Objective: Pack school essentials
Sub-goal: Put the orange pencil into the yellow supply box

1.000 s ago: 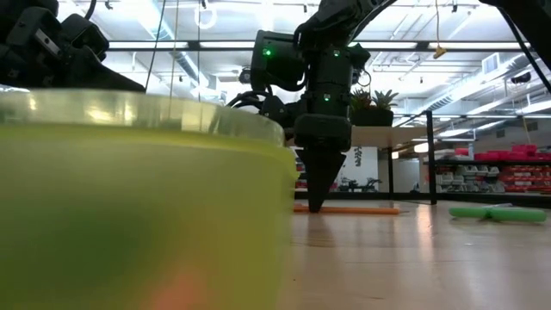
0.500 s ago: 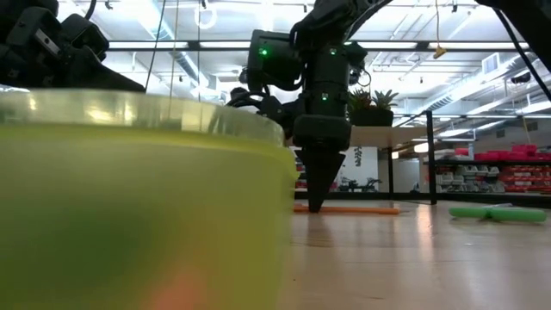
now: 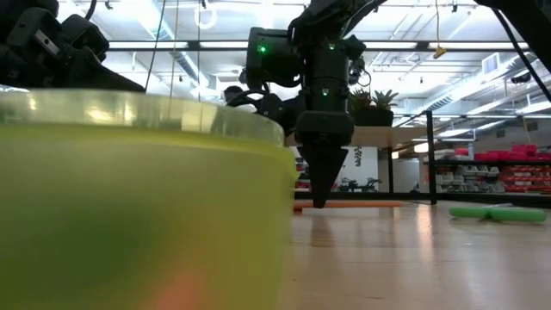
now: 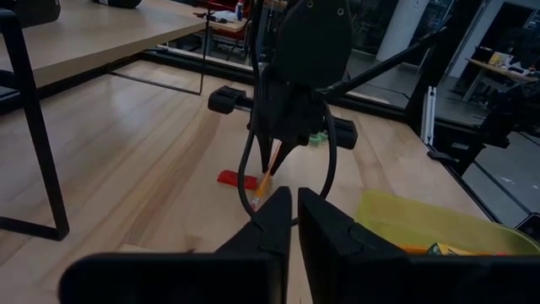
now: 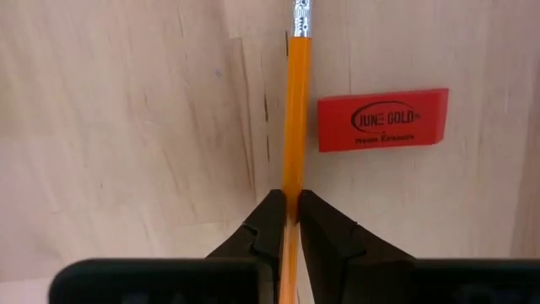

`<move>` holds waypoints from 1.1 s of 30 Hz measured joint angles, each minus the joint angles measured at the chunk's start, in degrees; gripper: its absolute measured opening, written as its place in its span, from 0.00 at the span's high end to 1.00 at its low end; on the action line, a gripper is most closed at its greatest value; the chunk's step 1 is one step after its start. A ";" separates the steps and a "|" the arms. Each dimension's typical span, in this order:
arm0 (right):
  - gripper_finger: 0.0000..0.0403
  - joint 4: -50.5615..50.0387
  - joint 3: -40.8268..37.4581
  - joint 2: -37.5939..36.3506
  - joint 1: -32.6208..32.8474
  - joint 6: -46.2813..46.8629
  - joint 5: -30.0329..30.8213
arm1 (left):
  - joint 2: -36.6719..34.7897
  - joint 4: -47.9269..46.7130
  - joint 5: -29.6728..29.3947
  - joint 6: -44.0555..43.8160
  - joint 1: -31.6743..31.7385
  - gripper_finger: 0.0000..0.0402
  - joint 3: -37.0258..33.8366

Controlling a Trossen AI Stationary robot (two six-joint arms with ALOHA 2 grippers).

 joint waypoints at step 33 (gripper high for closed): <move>0.90 1.58 8.06 -4.06 4.41 4.67 -3.51 | 0.00 0.76 0.00 0.54 -0.02 0.92 0.00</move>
